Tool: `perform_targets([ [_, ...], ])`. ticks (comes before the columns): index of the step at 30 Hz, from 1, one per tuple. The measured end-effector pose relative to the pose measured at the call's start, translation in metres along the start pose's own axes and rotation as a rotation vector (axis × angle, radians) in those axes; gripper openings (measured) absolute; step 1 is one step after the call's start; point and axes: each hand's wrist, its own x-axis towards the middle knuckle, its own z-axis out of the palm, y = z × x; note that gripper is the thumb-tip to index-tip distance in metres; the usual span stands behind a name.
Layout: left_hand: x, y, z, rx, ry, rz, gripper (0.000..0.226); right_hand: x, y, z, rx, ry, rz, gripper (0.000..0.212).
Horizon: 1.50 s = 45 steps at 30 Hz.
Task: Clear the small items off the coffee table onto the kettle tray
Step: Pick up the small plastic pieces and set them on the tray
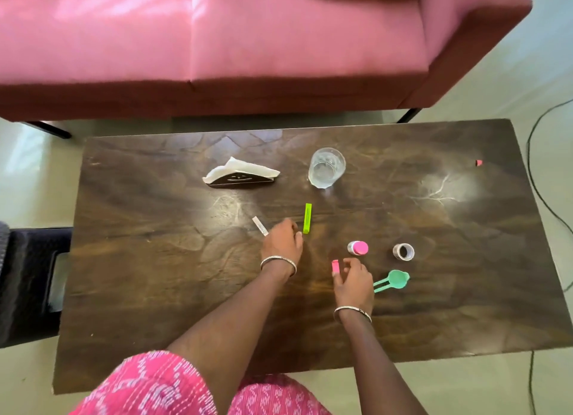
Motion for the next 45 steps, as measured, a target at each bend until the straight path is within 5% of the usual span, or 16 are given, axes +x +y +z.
perform_targets([
  [11, 0.045, 0.02, 0.044, 0.21, -0.025, -0.157, 0.05, 0.015, 0.027, 0.024, -0.003, -0.061, 0.052, 0.024],
  [18, 0.054, 0.019, 0.038, 0.252, -0.022, -0.143, 0.03, 0.016, 0.017, 0.026, 0.161, -0.043, 0.069, 0.013],
  [31, -0.015, -0.058, -0.044, -0.235, 0.038, -0.076, 0.023, -0.022, -0.065, 0.019, 0.313, -0.051, -0.066, 0.009],
  [45, -0.091, -0.181, -0.151, -0.63, 0.111, -0.326, 0.016, -0.132, -0.188, 0.07, 0.41, -0.268, -0.232, 0.012],
])
